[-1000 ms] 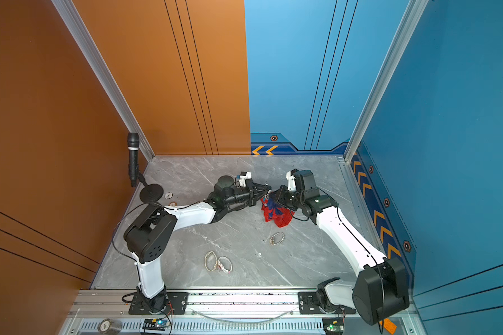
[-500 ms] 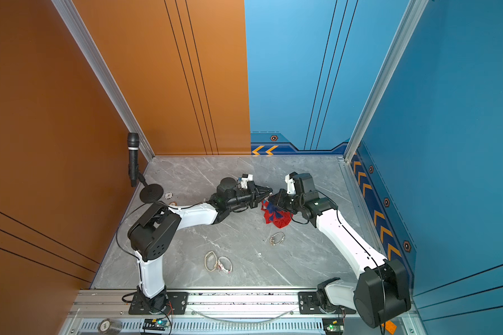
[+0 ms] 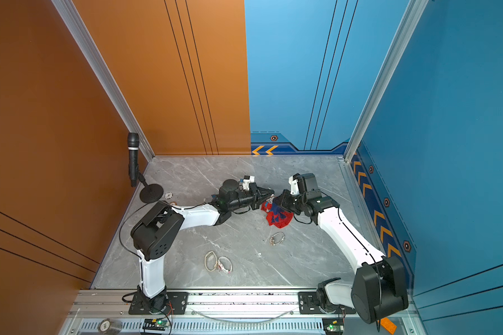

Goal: Wipe the watch dial
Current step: Wipe the dirt from the watch dial.

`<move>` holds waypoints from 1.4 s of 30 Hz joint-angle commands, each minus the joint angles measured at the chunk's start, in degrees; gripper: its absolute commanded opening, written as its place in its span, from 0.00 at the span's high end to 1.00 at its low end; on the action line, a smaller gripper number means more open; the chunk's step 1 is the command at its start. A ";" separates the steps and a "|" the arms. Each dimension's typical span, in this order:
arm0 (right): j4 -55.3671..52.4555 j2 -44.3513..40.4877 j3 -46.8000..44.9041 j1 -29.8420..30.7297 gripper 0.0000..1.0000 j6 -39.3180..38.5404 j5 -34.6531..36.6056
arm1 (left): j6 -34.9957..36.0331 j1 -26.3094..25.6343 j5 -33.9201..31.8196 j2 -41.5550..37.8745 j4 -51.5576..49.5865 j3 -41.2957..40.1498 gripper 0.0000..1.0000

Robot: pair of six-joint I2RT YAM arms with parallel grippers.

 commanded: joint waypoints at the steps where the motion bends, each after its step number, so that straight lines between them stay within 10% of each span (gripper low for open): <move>1: 2.29 -0.45 2.78 1.45 1.00 -0.51 -2.13 | 0.45 -0.48 1.03 1.73 1.16 1.91 1.00; 28: 2.82 -0.15 2.40 1.94 1.00 0.59 -0.45 | -0.43 0.53 1.51 1.89 1.14 3.11 1.00; 42: -2.64 -9.38 -2.62 -14.09 1.00 0.97 12.33 | 8.81 3.41 3.17 5.83 -13.15 9.57 1.00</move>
